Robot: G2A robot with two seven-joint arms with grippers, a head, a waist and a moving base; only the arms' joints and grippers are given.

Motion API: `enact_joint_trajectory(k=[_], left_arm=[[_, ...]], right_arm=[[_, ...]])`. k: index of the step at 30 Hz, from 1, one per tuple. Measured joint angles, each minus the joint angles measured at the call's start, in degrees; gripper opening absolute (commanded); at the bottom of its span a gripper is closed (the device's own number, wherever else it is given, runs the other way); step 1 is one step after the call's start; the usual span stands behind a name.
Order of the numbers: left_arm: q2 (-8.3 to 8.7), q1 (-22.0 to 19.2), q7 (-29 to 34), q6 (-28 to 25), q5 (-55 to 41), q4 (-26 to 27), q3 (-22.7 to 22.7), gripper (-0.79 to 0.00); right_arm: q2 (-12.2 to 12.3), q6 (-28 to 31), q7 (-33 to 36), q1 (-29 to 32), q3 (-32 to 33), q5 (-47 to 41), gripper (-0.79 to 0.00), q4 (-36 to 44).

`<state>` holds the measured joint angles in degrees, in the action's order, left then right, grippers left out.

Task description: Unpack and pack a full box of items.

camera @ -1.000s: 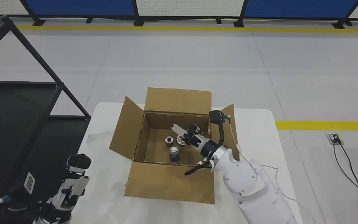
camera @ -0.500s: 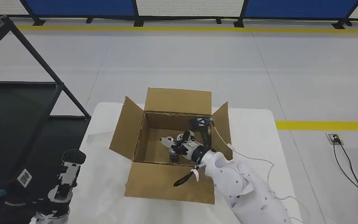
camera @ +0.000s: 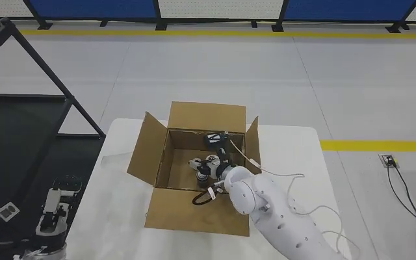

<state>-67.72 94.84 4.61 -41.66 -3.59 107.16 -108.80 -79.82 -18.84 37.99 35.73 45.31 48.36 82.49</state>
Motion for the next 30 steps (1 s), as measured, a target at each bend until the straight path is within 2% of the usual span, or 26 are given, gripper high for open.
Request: enact_joint_trajectory(k=[4, 12, 16, 23, 30], left_arm=[[0.0, 0.1, 0.66, -0.02, -0.74, 0.0, -0.02, 0.0], [0.0, 0.1, 0.62, -0.02, -0.69, 0.01, -0.02, 0.0], [0.0, 0.1, 0.62, -0.02, -0.69, 0.01, -0.02, 0.0], [-0.02, 0.02, 0.63, 0.43, -0.63, 0.18, 0.06, 0.0], [-0.18, -0.44, 1.16, 1.42, -0.56, 0.59, 0.41, 0.0]], right_arm=[[-1.02, -2.97, 0.8, -2.06, -1.04, 0.38, 0.0, -2.59], [-1.0, -2.92, 0.73, -2.02, -1.0, 0.34, 0.0, -2.53], [-0.68, 0.78, -0.13, -0.29, -0.74, 1.98, 0.0, -2.15], [-0.46, 3.12, 6.28, 0.48, -1.93, 8.79, 0.0, -0.55], [-1.56, 3.13, 13.72, -1.39, -3.6, 10.21, 0.0, -0.89]])
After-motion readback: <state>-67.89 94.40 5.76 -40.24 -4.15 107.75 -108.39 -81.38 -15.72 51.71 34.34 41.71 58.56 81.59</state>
